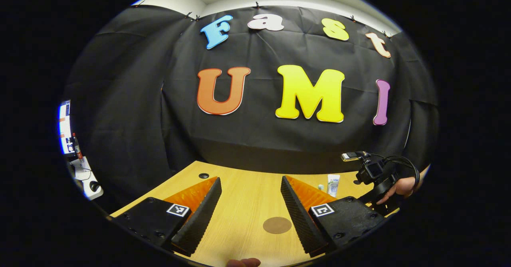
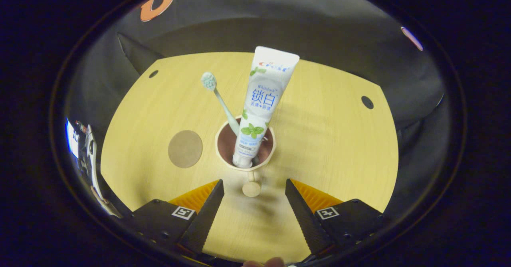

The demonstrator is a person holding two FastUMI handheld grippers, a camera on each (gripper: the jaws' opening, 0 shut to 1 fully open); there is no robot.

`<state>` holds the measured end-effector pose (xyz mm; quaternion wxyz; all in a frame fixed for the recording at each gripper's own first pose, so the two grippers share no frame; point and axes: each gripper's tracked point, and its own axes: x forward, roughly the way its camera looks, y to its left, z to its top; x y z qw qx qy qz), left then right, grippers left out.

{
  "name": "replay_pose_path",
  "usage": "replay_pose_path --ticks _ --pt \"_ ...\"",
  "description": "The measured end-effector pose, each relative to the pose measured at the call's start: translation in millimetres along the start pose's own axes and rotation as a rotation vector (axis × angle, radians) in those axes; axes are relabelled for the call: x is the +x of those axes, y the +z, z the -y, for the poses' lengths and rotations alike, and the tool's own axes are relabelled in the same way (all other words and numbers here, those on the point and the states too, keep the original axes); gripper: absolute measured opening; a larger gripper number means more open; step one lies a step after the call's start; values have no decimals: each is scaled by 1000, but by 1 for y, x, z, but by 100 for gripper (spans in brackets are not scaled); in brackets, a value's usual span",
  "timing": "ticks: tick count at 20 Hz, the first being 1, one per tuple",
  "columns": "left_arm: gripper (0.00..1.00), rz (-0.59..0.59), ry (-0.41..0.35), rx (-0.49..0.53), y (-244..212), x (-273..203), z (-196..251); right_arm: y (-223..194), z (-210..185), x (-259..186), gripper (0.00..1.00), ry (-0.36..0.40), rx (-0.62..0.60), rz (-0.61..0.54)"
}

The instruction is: Put the toothbrush and toothpaste on the desktop into the cup, then pick up the cup and place it on the coaster on the desktop.

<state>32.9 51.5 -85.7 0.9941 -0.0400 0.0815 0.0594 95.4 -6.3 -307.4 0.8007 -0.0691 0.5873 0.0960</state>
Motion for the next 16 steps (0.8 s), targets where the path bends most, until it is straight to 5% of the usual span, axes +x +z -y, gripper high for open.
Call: replay_pose_path --ticks 7,12,14,16 --pt "94 -73 97 -40 -19 -3 -23 4 -1 33 94 -12 -29 -83" --pt "95 -97 131 -58 -25 -4 -29 0 -6 40 60 -8 -57 -117" --pt "95 -104 138 -63 -28 -6 -31 0 -3 39 54 -15 -63 -126" --pt "95 -108 145 -65 -30 -10 -33 -2 -4 37 30 -10 -46 -130"
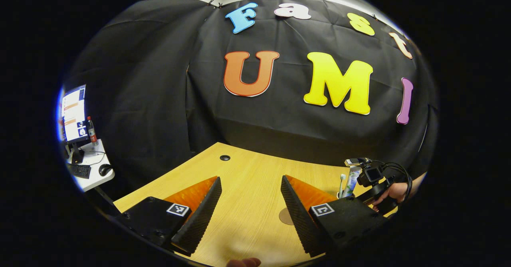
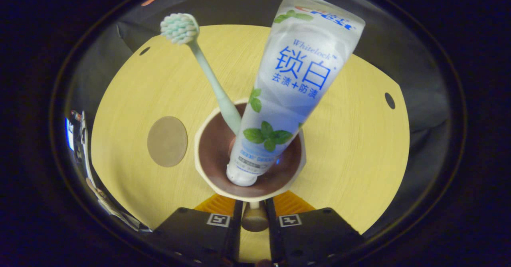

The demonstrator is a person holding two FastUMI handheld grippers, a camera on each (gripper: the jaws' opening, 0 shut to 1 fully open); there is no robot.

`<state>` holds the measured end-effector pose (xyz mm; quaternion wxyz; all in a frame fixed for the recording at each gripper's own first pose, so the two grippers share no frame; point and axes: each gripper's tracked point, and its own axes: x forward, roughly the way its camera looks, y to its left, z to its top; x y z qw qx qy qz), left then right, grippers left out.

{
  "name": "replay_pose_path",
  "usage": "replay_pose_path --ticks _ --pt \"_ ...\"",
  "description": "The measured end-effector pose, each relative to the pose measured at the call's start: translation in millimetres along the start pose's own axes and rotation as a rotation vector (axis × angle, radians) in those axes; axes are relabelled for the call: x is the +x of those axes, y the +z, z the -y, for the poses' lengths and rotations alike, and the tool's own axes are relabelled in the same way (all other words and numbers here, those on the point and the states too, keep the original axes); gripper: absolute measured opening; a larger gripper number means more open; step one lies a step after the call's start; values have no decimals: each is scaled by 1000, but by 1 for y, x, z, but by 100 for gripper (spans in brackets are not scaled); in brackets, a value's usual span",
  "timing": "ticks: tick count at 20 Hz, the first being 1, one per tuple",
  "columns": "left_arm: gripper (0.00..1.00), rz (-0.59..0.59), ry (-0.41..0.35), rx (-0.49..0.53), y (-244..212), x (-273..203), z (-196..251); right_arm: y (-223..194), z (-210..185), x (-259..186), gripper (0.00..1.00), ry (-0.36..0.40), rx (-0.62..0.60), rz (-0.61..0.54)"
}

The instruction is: Put the toothbrush and toothpaste on the desktop into the cup, then pick up the cup and place it on the coaster on the desktop.

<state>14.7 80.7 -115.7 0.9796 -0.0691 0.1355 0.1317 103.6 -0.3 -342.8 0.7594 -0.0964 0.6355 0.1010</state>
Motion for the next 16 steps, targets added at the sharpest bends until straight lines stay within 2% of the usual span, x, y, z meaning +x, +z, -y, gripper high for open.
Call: replay_pose_path --ticks 9,16 --pt "95 -14 9 1 -2 -5 -16 1 -1 1 18 -14 -5 10" --pt "95 -10 27 -11 -4 -15 -39 7 2 5 17 -7 -46 63"
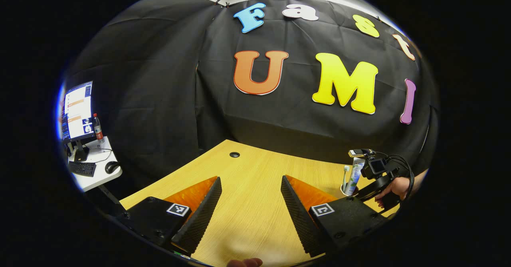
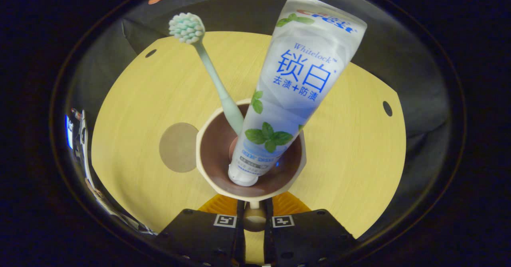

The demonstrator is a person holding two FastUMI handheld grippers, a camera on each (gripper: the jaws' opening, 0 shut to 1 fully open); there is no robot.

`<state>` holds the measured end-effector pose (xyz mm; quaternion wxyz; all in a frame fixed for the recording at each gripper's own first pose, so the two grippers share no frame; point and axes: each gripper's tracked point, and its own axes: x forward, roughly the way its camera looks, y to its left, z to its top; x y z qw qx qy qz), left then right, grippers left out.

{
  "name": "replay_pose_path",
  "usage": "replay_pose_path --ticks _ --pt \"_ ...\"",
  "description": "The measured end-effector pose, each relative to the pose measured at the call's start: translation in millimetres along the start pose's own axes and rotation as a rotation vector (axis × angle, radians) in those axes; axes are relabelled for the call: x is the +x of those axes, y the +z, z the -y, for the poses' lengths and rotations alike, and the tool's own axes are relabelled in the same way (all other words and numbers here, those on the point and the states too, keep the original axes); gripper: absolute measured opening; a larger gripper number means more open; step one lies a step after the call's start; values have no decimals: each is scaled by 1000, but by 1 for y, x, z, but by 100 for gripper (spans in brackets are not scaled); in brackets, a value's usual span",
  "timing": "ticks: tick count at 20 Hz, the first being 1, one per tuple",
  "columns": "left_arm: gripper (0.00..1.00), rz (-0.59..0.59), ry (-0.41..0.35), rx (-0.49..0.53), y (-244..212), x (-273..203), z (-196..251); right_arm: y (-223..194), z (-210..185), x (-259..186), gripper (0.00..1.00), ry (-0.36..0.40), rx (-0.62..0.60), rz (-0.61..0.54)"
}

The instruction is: Put the toothbrush and toothpaste on the desktop into the cup, then pick up the cup and place it on the coaster on the desktop.

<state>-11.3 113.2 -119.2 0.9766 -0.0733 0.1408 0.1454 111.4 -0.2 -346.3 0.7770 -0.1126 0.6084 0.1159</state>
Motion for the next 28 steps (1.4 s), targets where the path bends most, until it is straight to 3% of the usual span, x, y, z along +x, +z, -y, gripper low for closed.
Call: replay_pose_path --ticks 7,13,28 --pt "95 12 41 6 2 -12 -40 6 2 4 17 55 -70 13" --pt "95 16 85 8 2 -17 -76 6 8 1 20 50 -104 -3" --pt "95 2 81 9 -3 -8 -80 7 4 -7 17 35 -69 -45"
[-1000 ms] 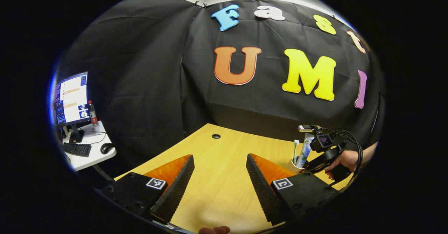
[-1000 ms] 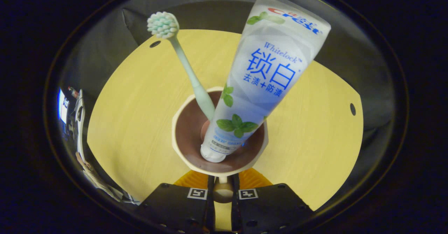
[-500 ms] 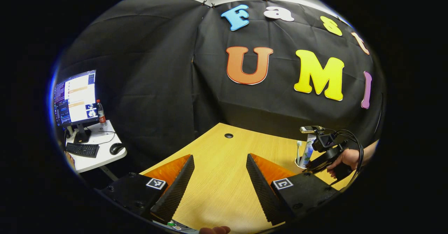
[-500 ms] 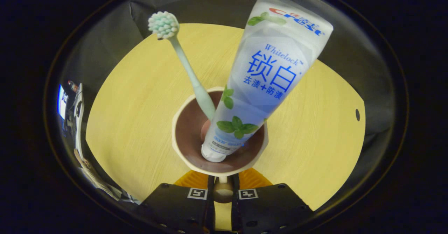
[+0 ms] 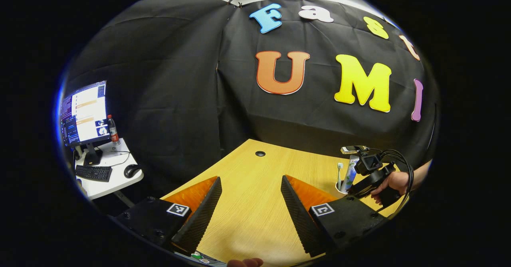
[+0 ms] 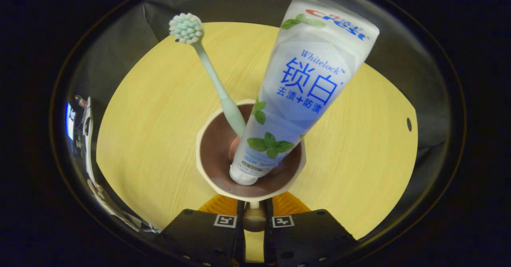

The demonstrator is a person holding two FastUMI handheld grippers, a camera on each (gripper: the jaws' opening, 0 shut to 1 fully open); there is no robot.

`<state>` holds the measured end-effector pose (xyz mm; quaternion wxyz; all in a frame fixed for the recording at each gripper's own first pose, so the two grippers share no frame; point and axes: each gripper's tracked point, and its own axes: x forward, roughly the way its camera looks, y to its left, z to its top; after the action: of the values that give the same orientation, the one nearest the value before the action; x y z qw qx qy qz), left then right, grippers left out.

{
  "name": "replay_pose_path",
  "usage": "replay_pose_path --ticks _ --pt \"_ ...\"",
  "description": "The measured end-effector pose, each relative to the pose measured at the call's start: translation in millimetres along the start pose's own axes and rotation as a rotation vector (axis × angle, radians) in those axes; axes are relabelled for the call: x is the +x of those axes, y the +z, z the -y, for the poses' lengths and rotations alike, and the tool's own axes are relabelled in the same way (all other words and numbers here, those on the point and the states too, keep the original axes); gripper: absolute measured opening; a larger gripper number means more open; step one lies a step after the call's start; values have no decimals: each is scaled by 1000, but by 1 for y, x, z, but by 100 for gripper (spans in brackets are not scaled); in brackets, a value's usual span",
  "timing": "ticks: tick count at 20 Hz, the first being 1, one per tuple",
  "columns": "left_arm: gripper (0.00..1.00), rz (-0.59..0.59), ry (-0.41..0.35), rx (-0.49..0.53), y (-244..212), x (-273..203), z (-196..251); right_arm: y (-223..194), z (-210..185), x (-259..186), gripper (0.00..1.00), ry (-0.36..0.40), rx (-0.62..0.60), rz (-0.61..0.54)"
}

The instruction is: Put the toothbrush and toothpaste on the desktop into the cup, then pick up the cup and place it on the coaster on the desktop.

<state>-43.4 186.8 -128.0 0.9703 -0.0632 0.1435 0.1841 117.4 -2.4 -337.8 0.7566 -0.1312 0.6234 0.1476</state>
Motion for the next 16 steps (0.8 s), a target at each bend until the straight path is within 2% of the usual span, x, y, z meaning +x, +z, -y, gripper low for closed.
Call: replay_pose_path --ticks 2,3,4,6,8,9,11,12,16 --pt "95 -2 -3 -4 -1 0 1 -2 1 1 17 -5 -7 -1" --pt "95 -4 -6 -7 -1 0 1 -1 2 1 22 -10 -9 0" --pt "95 -4 -8 -8 -1 0 1 -1 1 2 21 -13 -14 -1" --pt "95 0 -14 -3 0 -2 2 -3 -1 -1 26 -6 -14 5" --pt "95 5 -22 0 2 -4 4 -3 -1 -3 54 -7 -8 13" --pt "95 6 -27 -1 2 -5 5 -4 -1 -5 77 -7 -5 14" --pt "95 10 -43 0 5 -8 7 -4 -4 -12 95 1 14 25" --pt "95 12 -52 1 6 -7 11 -3 -6 -18 99 5 24 40" --pt "95 17 -102 -20 16 -6 29 -4 -9 -64 97 33 86 128"
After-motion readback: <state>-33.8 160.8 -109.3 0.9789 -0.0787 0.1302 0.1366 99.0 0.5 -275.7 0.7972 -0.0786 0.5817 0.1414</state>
